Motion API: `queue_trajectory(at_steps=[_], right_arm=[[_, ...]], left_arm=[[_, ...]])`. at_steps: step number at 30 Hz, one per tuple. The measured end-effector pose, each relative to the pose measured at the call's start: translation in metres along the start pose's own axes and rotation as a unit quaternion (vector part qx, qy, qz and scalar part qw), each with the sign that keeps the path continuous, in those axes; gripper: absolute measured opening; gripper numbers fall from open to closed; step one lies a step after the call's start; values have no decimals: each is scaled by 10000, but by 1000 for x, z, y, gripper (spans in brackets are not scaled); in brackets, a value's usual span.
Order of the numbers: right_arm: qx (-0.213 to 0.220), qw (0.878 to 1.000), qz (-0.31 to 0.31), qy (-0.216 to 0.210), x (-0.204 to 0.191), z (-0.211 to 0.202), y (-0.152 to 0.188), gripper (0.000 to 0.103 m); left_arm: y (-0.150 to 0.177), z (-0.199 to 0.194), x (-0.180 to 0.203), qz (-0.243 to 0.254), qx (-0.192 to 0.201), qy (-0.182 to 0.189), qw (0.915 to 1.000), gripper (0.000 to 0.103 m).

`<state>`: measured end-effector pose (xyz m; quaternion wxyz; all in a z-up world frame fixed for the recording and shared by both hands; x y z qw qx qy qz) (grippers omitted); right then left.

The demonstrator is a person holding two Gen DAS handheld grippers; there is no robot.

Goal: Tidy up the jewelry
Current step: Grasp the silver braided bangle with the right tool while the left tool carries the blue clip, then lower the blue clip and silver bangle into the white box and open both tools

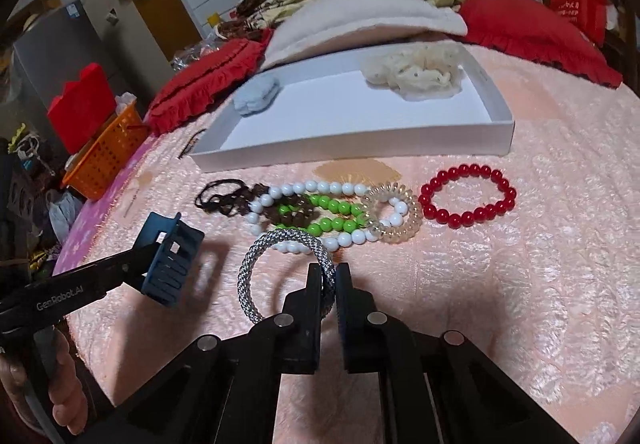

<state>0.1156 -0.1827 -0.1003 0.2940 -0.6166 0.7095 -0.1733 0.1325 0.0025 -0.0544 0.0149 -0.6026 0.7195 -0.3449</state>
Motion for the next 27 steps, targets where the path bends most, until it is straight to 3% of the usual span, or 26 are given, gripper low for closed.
queue_trajectory(at_steps=[7,14,21,27], right_arm=[[161,9998,-82,13,-5,-23,-1,6],[358,9993,-61,18,2,-40,-26,6],[640,9978,-13,165,19,-43,-76,6],[505,9981,63,353,38,-12,-113,6]], left_arm=[[-5,-33,10,190,265,40,9995,11],[-35,-43,15,438,331,-20,9985,11],[-82,-21,15,661,250,-351,9969,11],[-129,18,7,578,94,-448,9973,11]])
Point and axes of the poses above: each gripper's, at about its wrist camera, not at the fingertips, and z roughly the way its jaws point, x to its right, y to its underside, the point moved 2 cm from there along z, roughly the way its jaws point, and after that the axes turned 8 degrees about y, right-handed, at the moved point
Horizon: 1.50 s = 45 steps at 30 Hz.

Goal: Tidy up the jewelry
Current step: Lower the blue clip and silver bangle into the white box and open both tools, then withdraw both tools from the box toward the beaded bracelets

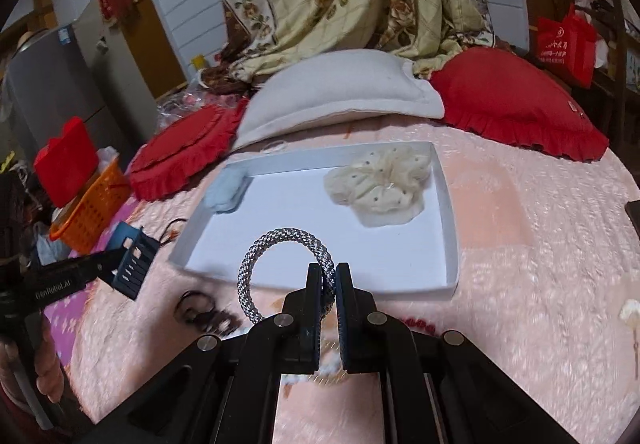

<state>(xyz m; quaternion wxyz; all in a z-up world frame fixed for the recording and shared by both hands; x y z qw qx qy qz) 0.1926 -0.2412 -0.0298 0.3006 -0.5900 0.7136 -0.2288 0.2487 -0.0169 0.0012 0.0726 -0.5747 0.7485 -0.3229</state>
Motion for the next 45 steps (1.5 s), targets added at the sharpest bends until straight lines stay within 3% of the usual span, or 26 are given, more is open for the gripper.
queue_trajectory(at_steps=[5,11,18,22,26,30,34,40,45], right_arm=[[-319,9992,221,39,12,39,-10,6],[-688,9969,372,-32,13,81,-10,6],[-777,9964,324,-129,3,102,-14,6],[-762,9962,391,-155,1,109,-18,6],[-789,9952,540,-187,1,113,-24,6],[-836,9952,459,-197,-4,113,-28,7],[-801,9952,507,-233,-5,103,-26,7],[-692,9967,383,-208,-8,81,-18,22],[-579,9970,436,-254,-5,52,-7,24]], left_arm=[[-23,47,-15,-147,-310,-106,9994,11],[-27,87,-27,-135,-590,-369,9975,11],[-22,103,-33,-70,-646,-488,9967,11],[-21,103,-38,-194,-612,-373,9972,13],[-23,97,-43,-423,-612,-35,9972,17],[-24,82,-44,-592,-457,171,9971,33],[-23,57,-38,-615,-220,307,9974,34],[-4,4,-13,-133,130,-258,9995,34],[29,-36,-4,44,436,-541,9976,35]])
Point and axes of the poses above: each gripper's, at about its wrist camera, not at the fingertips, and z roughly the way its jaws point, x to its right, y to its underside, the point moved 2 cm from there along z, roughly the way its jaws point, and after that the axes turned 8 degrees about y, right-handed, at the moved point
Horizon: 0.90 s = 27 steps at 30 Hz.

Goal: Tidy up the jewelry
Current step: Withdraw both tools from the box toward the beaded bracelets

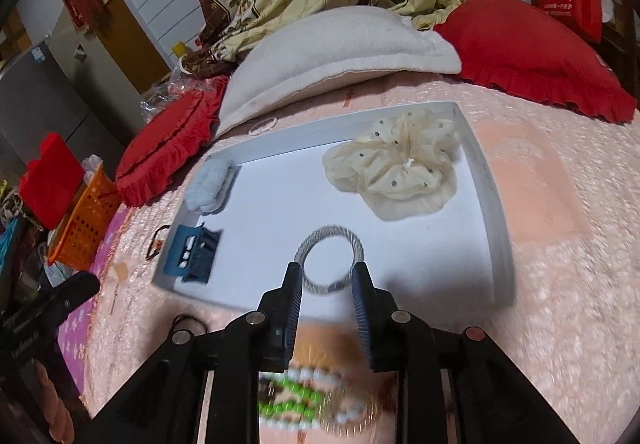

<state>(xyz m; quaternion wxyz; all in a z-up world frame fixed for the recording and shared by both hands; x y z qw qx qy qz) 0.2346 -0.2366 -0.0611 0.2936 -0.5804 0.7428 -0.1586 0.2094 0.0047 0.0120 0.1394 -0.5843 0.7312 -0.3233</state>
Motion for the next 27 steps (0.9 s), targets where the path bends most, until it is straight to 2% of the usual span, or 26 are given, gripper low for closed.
queue_trajectory(at_steps=[6,12,15,19,27], right_arm=[[98,9999,-37,-84,3,-41,44,24],[-48,9998,35,-199,5,-61,95,24],[-15,9995,-9,-300,1,-72,107,24],[87,9989,-166,-422,-9,-87,116,24],[195,9980,-386,-467,-24,-104,132,24]], left_arm=[[47,-26,-5,-273,-17,-147,9995,36],[79,-44,-11,-683,-75,-281,9972,36],[90,-56,-14,-887,-44,-267,9957,36],[99,-76,-16,-909,127,-454,9947,36],[105,-101,-27,-1102,314,-460,9924,36]])
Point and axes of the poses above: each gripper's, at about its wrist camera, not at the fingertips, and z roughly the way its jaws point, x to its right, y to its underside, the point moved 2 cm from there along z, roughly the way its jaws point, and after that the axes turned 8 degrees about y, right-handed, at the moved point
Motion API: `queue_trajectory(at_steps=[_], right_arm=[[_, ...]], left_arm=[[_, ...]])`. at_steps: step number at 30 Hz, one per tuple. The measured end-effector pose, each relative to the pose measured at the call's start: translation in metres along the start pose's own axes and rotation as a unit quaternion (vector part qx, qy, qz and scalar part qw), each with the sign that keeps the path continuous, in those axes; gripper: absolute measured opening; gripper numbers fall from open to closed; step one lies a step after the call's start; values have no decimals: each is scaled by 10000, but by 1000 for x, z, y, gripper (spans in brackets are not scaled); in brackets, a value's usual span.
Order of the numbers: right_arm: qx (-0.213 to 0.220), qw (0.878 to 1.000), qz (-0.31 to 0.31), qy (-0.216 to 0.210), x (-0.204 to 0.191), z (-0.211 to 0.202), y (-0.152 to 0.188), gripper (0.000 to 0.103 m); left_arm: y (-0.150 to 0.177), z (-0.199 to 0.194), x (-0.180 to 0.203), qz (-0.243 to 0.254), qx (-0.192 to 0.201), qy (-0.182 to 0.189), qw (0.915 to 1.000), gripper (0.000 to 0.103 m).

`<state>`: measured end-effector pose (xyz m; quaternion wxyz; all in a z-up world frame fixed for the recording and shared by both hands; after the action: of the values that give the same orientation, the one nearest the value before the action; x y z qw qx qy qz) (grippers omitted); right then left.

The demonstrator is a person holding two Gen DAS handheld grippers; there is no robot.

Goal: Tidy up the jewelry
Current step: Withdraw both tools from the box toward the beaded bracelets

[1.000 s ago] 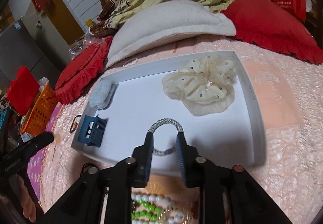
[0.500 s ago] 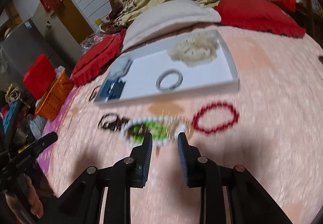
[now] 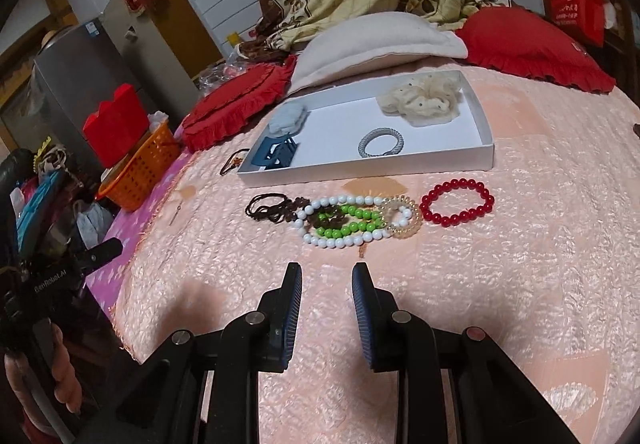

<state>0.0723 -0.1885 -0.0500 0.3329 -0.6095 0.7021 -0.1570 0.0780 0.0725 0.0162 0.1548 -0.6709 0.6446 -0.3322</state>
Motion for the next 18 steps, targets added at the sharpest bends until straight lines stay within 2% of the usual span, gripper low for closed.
queue_trajectory(at_steps=[13,18], right_arm=[[36,9999,-67,145,-1,-7,16,24],[14,9997,-7,229,6,-7,21,24]], left_arm=[[10,-8,-1,9,36,16,10000,36],[8,-5,-6,129,44,-96,9999,36]])
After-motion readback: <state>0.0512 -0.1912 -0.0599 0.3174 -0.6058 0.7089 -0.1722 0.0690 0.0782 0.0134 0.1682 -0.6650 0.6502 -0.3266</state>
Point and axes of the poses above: each gripper's, at about its wrist camera, not at the fingertips, and z roughly the way its jaws point, x to its right, y to its underside, the point moved 2 cm from there along z, roughly the way its jaws point, and after that the axes turned 8 degrees about y, right-handed, at the moved point
